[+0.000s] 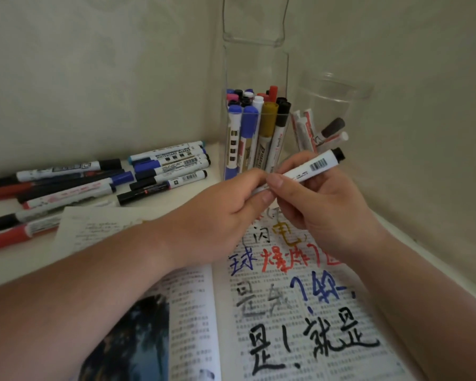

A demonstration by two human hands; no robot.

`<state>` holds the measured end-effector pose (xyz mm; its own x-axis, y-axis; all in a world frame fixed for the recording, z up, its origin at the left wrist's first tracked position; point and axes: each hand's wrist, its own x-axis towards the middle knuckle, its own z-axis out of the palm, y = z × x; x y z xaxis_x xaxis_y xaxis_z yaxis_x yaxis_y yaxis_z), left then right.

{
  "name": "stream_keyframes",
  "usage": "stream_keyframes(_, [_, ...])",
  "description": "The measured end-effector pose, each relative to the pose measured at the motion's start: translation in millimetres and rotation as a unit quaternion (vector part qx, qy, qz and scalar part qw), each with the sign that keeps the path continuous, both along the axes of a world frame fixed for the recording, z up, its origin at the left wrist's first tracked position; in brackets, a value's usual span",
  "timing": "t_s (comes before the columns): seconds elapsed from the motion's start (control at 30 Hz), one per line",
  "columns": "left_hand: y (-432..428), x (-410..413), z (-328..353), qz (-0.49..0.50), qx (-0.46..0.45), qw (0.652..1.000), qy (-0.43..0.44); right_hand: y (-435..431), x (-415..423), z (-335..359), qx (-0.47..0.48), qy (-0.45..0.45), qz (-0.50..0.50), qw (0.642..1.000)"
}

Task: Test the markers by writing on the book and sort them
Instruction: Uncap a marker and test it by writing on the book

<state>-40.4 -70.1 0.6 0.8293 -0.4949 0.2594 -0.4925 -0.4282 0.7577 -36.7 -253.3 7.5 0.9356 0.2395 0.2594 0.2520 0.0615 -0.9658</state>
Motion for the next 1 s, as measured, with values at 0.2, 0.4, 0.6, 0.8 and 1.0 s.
stream_keyframes(0.2, [-5, -4, 5, -0.004, 0.004, 1.000, -0.010, -8, 3, -1, 0.020, 0.000, 0.027, 0.999])
stream_keyframes(0.4, [8, 0, 10, -0.048, 0.018, 0.993, 0.102, -20, 8, 9, 0.083, -0.027, -0.096, 0.992])
stream_keyframes(0.6, [16, 0, 5, -0.028, 0.174, 0.983, 0.053, -24, -48, 37, -0.028, -0.024, -0.051, 0.998])
stream_keyframes(0.8, [10, -4, 4, -0.027, 0.216, 0.976, 0.003, -6, -145, 7, -0.166, 0.086, 0.047, 0.981])
stream_keyframes(1.0, [13, -5, 2, -0.006, 0.201, 0.979, -0.040, -3, -162, -13, -0.144, 0.038, -0.017, 0.989])
